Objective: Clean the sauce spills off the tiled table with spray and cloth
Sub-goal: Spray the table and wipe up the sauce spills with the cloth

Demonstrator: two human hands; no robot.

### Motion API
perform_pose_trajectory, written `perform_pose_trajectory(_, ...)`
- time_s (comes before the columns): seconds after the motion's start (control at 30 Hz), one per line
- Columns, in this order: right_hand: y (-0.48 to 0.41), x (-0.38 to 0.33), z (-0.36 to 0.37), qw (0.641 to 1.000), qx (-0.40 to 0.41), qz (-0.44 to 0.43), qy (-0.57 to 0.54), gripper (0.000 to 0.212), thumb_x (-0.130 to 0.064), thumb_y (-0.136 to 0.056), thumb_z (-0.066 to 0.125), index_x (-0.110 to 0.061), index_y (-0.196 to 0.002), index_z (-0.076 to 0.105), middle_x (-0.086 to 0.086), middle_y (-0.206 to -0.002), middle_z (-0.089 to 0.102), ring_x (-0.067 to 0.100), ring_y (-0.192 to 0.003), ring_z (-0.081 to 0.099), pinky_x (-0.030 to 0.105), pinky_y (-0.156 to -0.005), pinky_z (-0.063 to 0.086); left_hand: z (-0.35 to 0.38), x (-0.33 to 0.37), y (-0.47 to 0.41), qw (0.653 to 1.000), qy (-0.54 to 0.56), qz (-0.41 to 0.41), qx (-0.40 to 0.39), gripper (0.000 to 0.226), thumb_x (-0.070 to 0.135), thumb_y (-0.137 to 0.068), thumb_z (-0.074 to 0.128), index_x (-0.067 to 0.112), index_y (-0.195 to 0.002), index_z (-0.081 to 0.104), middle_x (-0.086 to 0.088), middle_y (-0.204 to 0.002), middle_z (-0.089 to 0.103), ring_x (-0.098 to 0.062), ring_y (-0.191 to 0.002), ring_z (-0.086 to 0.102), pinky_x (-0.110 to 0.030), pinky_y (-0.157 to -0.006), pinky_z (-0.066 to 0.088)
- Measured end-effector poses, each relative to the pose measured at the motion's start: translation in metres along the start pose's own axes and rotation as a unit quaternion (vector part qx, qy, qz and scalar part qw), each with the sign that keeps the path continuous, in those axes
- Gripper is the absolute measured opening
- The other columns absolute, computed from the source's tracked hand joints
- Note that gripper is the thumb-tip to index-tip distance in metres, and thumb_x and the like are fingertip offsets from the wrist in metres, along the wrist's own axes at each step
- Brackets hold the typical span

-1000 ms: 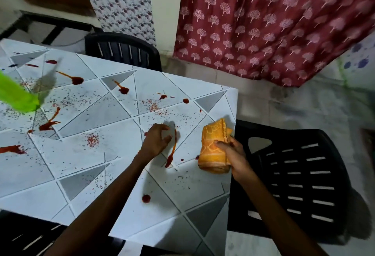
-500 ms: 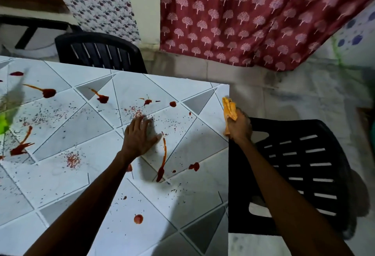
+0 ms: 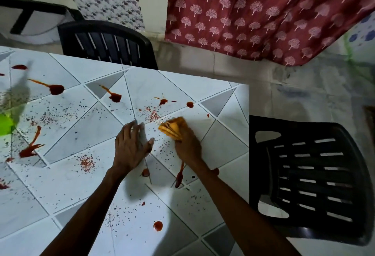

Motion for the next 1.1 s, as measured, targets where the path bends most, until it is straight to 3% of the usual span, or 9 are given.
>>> perform_pose_trajectory(0.17,-0.011,-0.053,0.041,0.996,-0.079,-0.042,-0.029,0.018,-0.013,-0.095,0.055,-0.011,-0.110,0.064,0.010,-0.113,0.065,0.030,-0.096,0.062,0.040,-0.079,0.053,-0.003,-0.042,0.009,1.000,0.002,-0.014,0.007,0.070,0.066,-0.087,0.050,0.018,-0.138,0.048,-0.010,-0.146,0.045,-0.030,-0.133,0.044,-0.046,-0.102,0.043)
perform_pose_trajectory(0.27,-0.012,-0.058,0.030,0.994,-0.086,-0.047,-0.053,0.019,-0.017,-0.096,0.057,-0.012,-0.111,0.067,0.008,-0.100,0.069,0.026,-0.087,0.065,0.040,-0.076,0.057,-0.002,-0.050,0.008,1.000,0.001,-0.008,0.000,0.070,0.063,-0.088,0.052,0.016,-0.139,0.047,-0.010,-0.147,0.045,-0.030,-0.132,0.045,-0.048,-0.101,0.044)
perform_pose_trajectory(0.43,-0.002,-0.037,-0.050,0.997,0.017,-0.038,-0.069,0.029,-0.015,-0.095,0.056,-0.007,-0.121,0.065,0.014,-0.113,0.067,0.030,-0.102,0.063,0.033,-0.082,0.049,-0.006,-0.043,0.005,1.000,0.012,-0.011,0.012,0.066,0.058,-0.090,0.056,0.015,-0.139,0.048,-0.010,-0.146,0.046,-0.030,-0.131,0.045,-0.048,-0.100,0.045)
perform_pose_trajectory(0.57,-0.001,-0.001,-0.104,0.994,0.101,0.026,-0.013,0.043,-0.011,-0.093,0.058,-0.005,-0.135,0.057,0.018,-0.129,0.062,0.033,-0.118,0.058,0.036,-0.094,0.044,-0.008,-0.045,0.002,0.999,0.036,-0.020,0.014,0.066,0.060,-0.090,0.054,0.014,-0.137,0.047,-0.010,-0.147,0.045,-0.030,-0.131,0.044,-0.048,-0.102,0.043)
perform_pose_trajectory(0.67,-0.021,0.021,-0.103,0.990,0.123,0.053,0.029,0.032,-0.020,-0.094,0.057,-0.012,-0.124,0.062,0.014,-0.118,0.067,0.034,-0.108,0.063,0.037,-0.087,0.048,-0.008,-0.053,0.004,0.999,0.042,-0.024,0.015,0.067,0.062,-0.090,0.050,0.014,-0.137,0.048,-0.010,-0.146,0.045,-0.029,-0.132,0.044,-0.047,-0.103,0.043)
perform_pose_trajectory(0.77,-0.042,0.007,-0.072,0.993,0.117,0.036,-0.004,0.031,-0.017,-0.096,0.056,-0.021,-0.125,0.065,0.005,-0.122,0.069,0.023,-0.107,0.064,0.037,-0.089,0.050,-0.010,-0.061,0.006,0.998,0.048,-0.023,0.022,0.068,0.063,-0.089,0.050,0.011,-0.134,0.050,-0.011,-0.145,0.046,-0.030,-0.130,0.045,-0.047,-0.102,0.043)
perform_pose_trajectory(0.9,-0.060,-0.044,-0.006,0.998,0.059,-0.009,0.011,0.047,-0.002,-0.094,0.052,-0.021,-0.136,0.060,0.009,-0.127,0.066,0.030,-0.113,0.062,0.040,-0.091,0.053,-0.013,-0.076,0.011,0.998,0.049,-0.037,0.024,0.065,0.058,-0.091,0.053,0.010,-0.135,0.050,-0.012,-0.146,0.046,-0.031,-0.130,0.045,-0.046,-0.101,0.044)
perform_pose_trajectory(1.0,-0.055,-0.087,0.048,0.999,-0.027,-0.041,-0.015,0.047,-0.004,-0.092,0.050,-0.026,-0.132,0.062,0.004,-0.125,0.067,0.029,-0.114,0.063,0.045,-0.093,0.054,-0.019,-0.089,0.012,0.997,0.050,-0.041,0.032,0.060,0.052,-0.093,0.050,0.007,-0.133,0.053,-0.015,-0.142,0.049,-0.034,-0.126,0.049,-0.047,-0.099,0.046)
perform_pose_trajectory(1.1,-0.036,-0.116,0.083,0.994,-0.093,-0.061,-0.020,0.047,-0.007,-0.091,0.053,-0.025,-0.134,0.061,0.005,-0.131,0.066,0.030,-0.117,0.061,0.039,-0.097,0.051,-0.029,-0.096,0.015,0.996,0.060,-0.043,0.048,0.060,0.050,-0.093,0.045,0.004,-0.130,0.056,-0.017,-0.138,0.052,-0.036,-0.124,0.051,-0.045,-0.100,0.045)
Point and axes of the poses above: each hand's wrist, its own y-axis away from the middle knuckle, its own z-axis out of the palm, x = y × z, the point moved 9 cm from there along -y, towards the middle knuckle
